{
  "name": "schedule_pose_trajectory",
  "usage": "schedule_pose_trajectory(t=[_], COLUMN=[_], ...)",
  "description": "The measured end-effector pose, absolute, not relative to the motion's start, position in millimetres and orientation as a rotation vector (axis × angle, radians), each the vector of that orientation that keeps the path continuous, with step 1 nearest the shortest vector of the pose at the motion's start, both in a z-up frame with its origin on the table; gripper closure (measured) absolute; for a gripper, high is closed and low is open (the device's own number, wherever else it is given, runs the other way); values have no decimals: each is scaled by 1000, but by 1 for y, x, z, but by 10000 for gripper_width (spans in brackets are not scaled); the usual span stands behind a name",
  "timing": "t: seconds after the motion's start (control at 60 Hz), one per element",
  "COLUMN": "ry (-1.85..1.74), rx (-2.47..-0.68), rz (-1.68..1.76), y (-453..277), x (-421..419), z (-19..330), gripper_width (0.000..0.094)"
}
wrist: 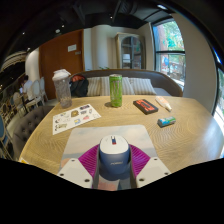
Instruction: Arrange mouse
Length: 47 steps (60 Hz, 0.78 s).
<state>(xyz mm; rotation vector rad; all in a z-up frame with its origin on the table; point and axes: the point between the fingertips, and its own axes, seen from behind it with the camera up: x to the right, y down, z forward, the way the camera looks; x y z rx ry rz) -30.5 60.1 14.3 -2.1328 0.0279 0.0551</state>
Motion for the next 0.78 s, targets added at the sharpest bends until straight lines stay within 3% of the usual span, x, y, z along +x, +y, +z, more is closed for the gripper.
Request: schedule_pose_trajectory(t=[0.15, 0.333, 0.367, 0.433, 0.467, 0.783], ry=[-17, -8, -20, -40, -41, -11], rx=[-2170, -2181, -2187, -2192, -2193, -2088], rz=[20, 48, 62, 104, 125, 151], y=[57, 58, 55, 46, 38, -93], x=[-31, -31, -33, -39, -41, 25], z=[-5, -10, -9, -6, -4, 33], gripper_width=[501, 346, 290, 73, 110, 89])
